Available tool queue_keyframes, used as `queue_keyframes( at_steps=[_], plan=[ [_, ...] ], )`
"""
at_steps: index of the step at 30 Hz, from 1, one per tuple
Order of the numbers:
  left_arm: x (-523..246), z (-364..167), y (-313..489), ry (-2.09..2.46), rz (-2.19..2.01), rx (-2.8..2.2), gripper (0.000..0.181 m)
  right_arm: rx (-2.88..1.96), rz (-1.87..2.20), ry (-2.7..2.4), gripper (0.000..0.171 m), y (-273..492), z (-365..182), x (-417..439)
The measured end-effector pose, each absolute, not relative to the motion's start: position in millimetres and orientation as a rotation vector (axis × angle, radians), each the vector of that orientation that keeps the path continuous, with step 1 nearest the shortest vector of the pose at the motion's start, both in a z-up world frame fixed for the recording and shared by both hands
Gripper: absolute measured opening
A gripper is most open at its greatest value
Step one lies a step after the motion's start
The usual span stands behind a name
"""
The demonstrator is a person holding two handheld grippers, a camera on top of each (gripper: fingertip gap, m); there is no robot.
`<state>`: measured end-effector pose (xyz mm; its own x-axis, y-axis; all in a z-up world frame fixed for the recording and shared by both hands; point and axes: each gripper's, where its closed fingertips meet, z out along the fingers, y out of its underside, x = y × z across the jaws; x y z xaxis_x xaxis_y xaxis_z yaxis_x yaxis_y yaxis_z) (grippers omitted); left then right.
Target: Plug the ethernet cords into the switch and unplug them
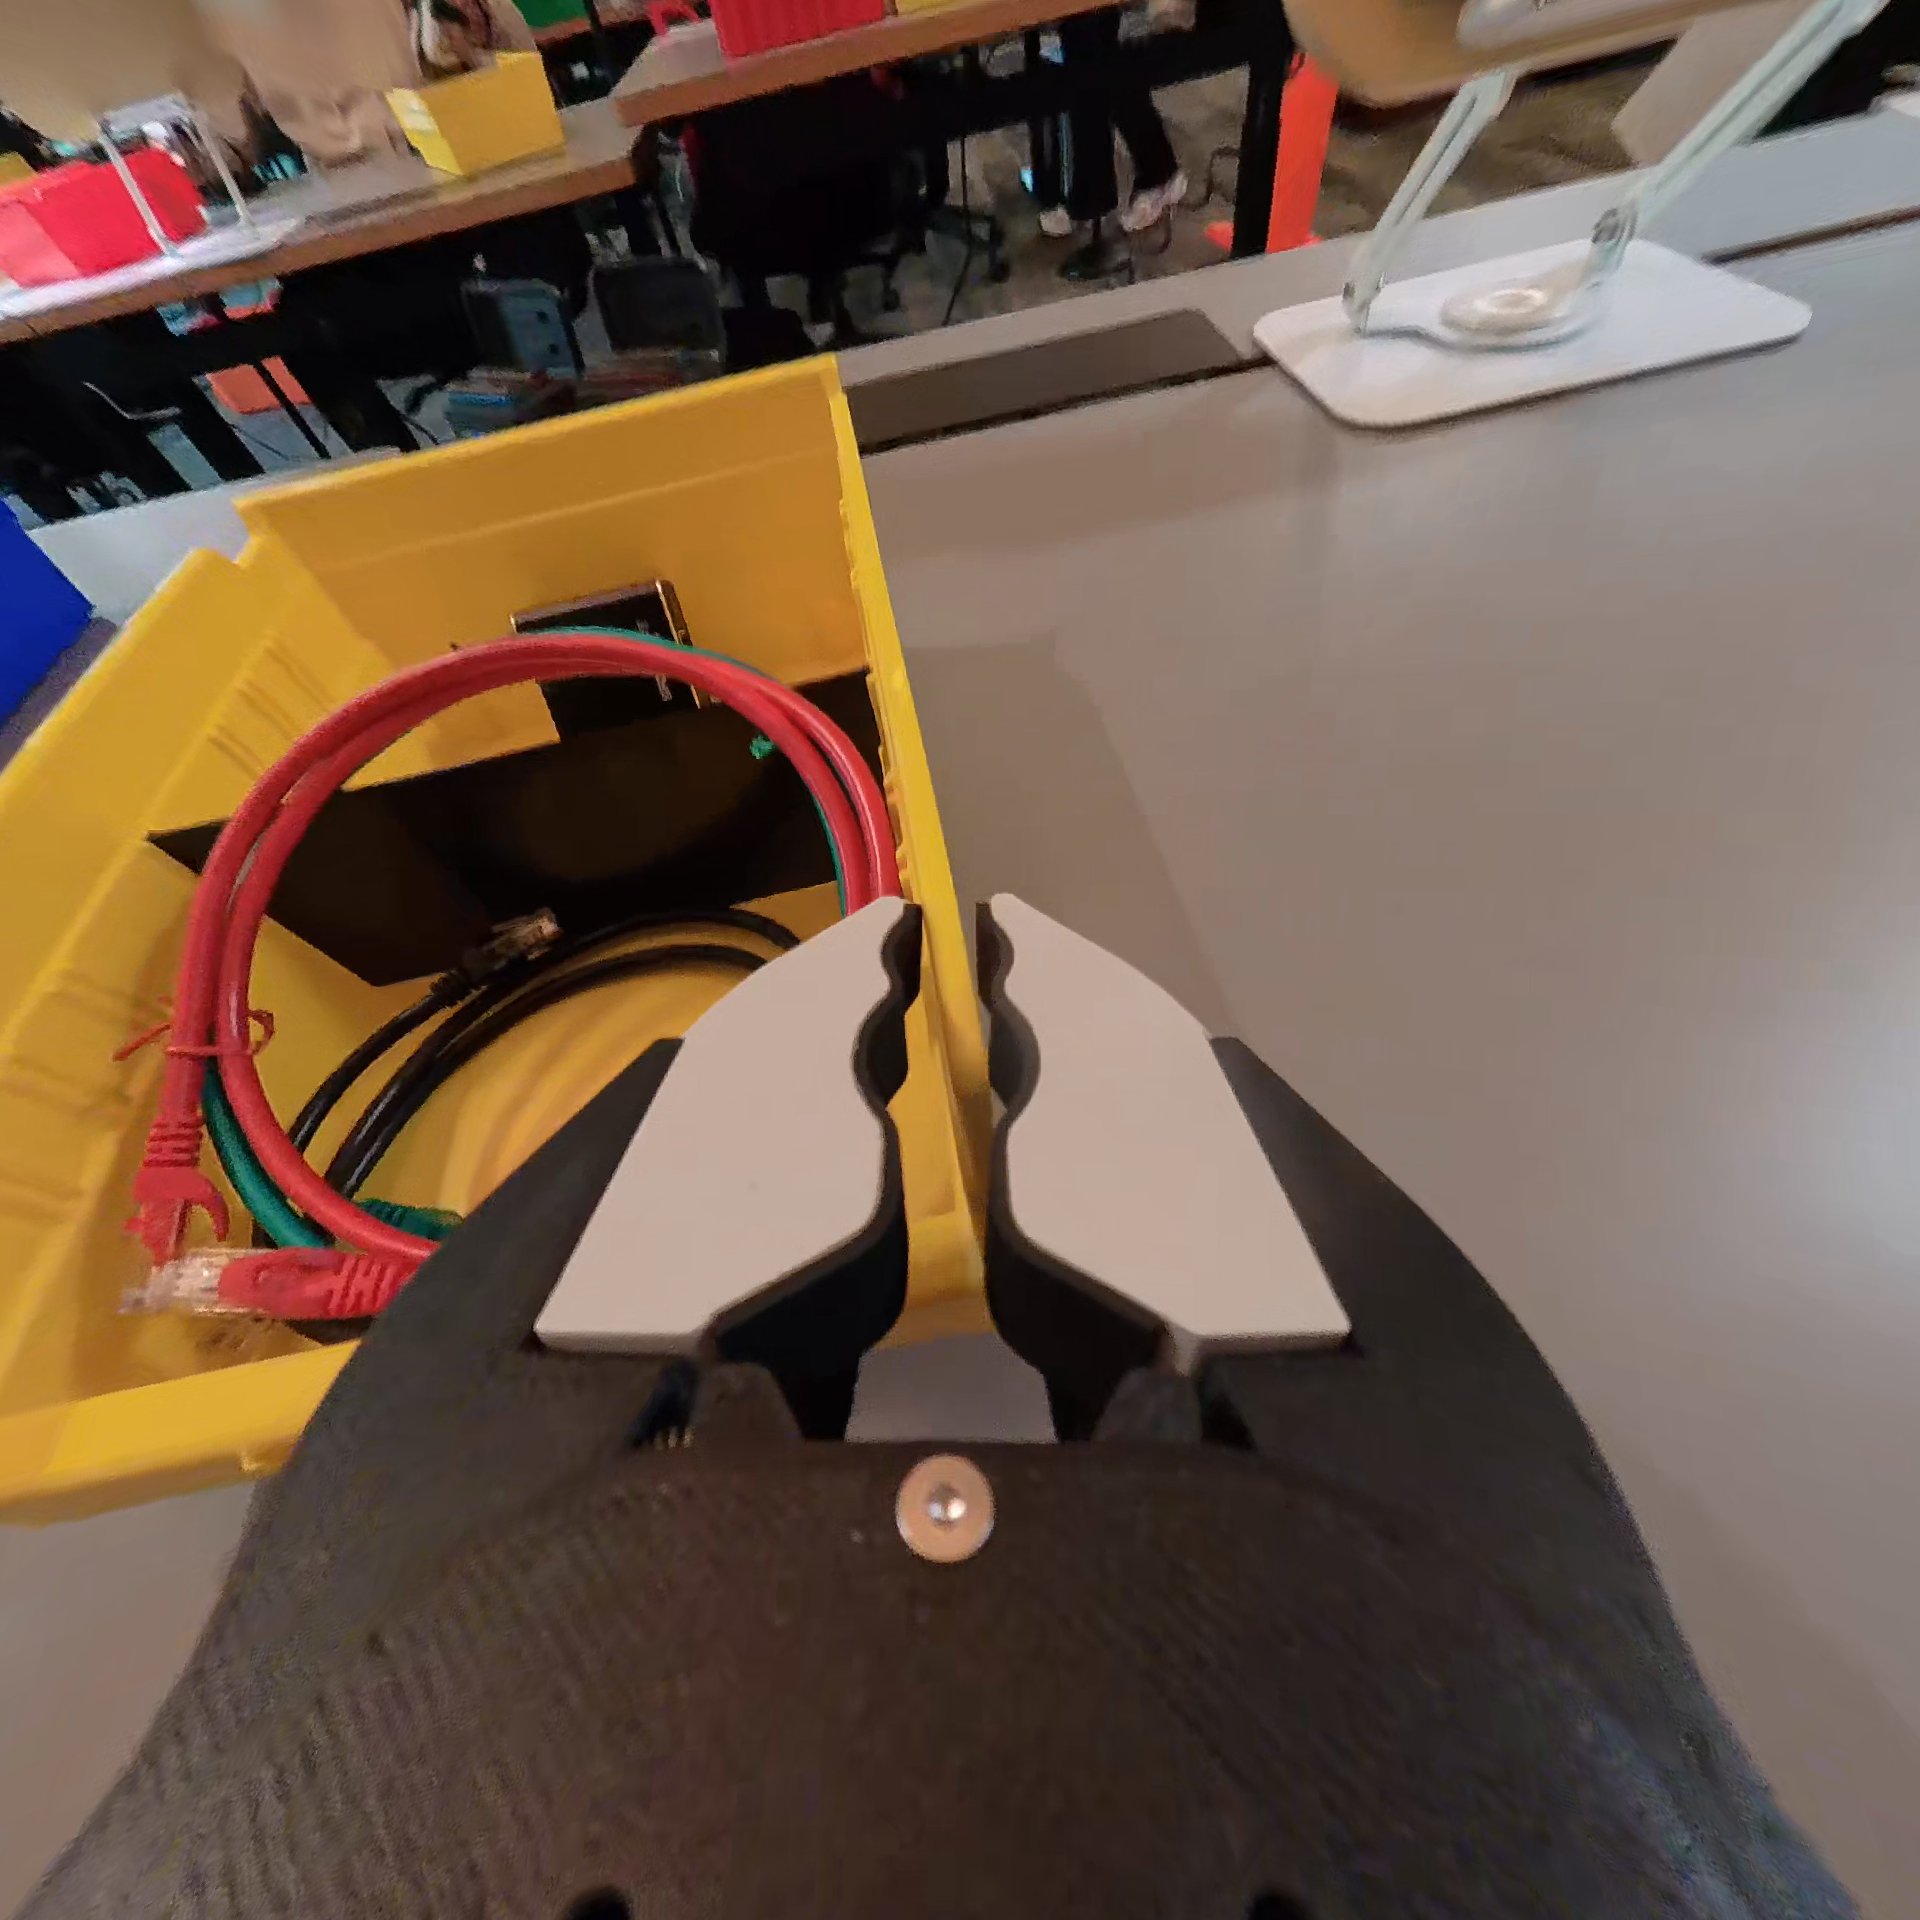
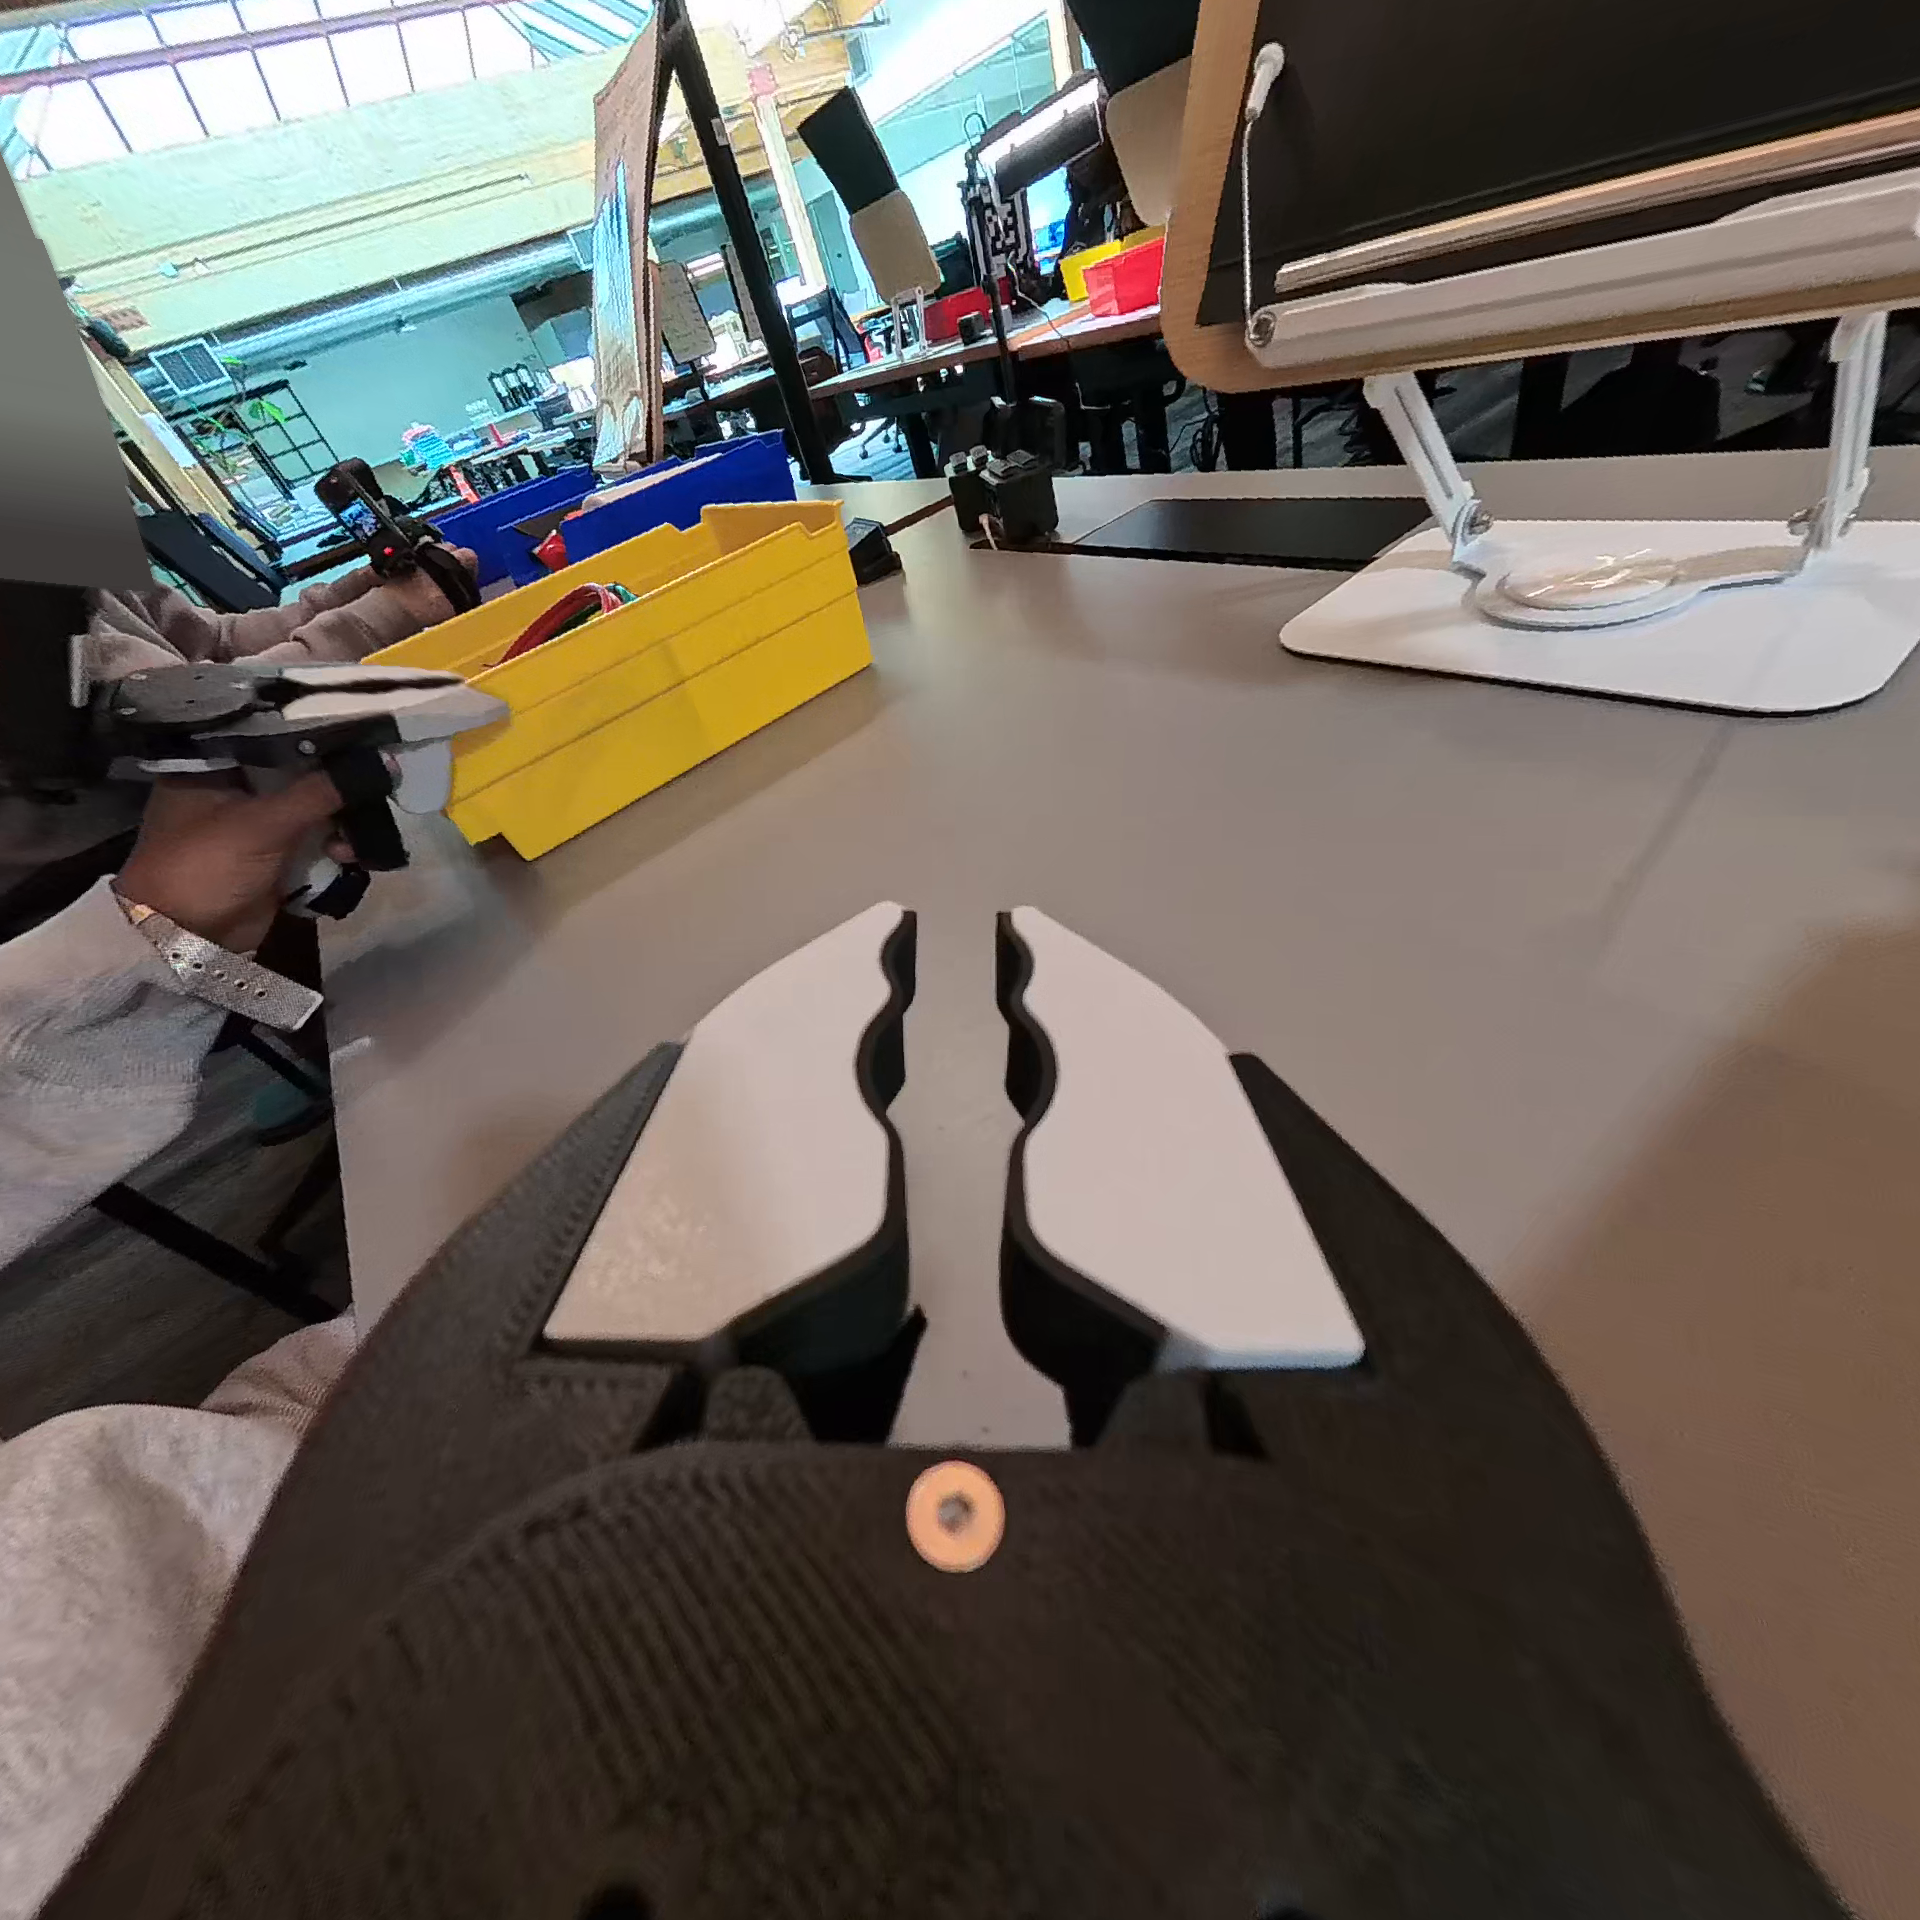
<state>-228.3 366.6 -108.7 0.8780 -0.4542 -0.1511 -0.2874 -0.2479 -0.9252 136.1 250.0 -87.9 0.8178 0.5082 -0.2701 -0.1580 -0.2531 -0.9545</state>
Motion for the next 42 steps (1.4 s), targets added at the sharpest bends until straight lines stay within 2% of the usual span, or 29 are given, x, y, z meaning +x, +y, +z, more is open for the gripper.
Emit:
queue_keyframes(
  at_steps=[1, 3, 6, 10, 11, 18, 20, 23, 25, 27, 29, 32, 35, 38, 42],
  plan=[
    [-227.3, -99.6, 365.9, 0.540, -0.172, -1.811, 0.014, -1.722, 0.644, -0.273, 0.014, 250.6, -88.9, 136.4],
    [-229.0, -72.5, 365.7, 0.504, -0.143, -1.708, 0.030, -1.733, 0.650, -0.268, 0.014, 252.0, -91.6, 137.4],
    [-234.0, -30.5, 374.3, 0.511, -0.110, -1.606, 0.033, -1.749, 0.671, -0.243, 0.015, 254.5, -96.3, 140.2],
    [-233.4, 1.3, 429.6, 0.591, -0.167, -1.706, 0.063, -1.758, 0.743, -0.185, 0.015, 257.3, -99.1, 143.5],
    [-230.3, -0.9, 448.8, 0.632, -0.205, -1.778, 0.058, -1.760, 0.764, -0.168, 0.015, 257.4, -99.4, 144.4],
    [-276.6, -99.8, 565.8, 0.659, -0.151, -2.568, 0.024, -1.739, 0.840, -0.090, 0.016, 252.2, -94.8, 149.5],
    [-271.2, -124.3, 575.5, 0.581, -0.294, -2.700, 0.058, -1.747, 0.809, -0.096, 0.016, 250.9, -96.4, 152.3],
    [-264.7, -157.9, 576.9, 0.556, -0.370, -2.859, 0.086, -1.751, 0.792, -0.081, 0.016, 249.5, -98.6, 158.1],
    [-268.4, -177.0, 576.1, 0.607, -0.262, -2.923, 0.088, -1.744, 0.825, -0.048, 0.016, 248.2, -99.2, 160.8],
    [-273.4, -183.5, 580.4, 0.686, -0.113, -2.915, 0.068, -1.739, 0.862, -0.007, 0.016, 247.6, -100.6, 163.7],
    [-272.8, -182.1, 580.9, 0.746, -0.071, -2.896, 0.068, -1.743, 0.888, 0.024, 0.017, 247.2, -103.0, 166.1],
    [-271.9, -165.6, 583.2, 0.790, -0.045, -2.795, 0.067, -1.743, 0.900, 0.047, 0.017, 244.6, -104.3, 169.7],
    [-261.8, -123.8, 584.6, 0.768, -0.111, -2.607, 0.067, -1.727, 0.885, 0.050, 0.015, 240.6, -100.8, 173.7],
    [-227.7, -61.4, 569.9, 0.777, -0.339, -2.320, 0.067, -1.721, 0.880, 0.037, 0.015, 236.8, -98.4, 172.8],
    [-165.0, -0.1, 505.2, 0.758, -0.786, -2.080, 0.067, -1.744, 0.890, -0.032, 0.014, 233.1, -100.4, 159.9]
  ],
)
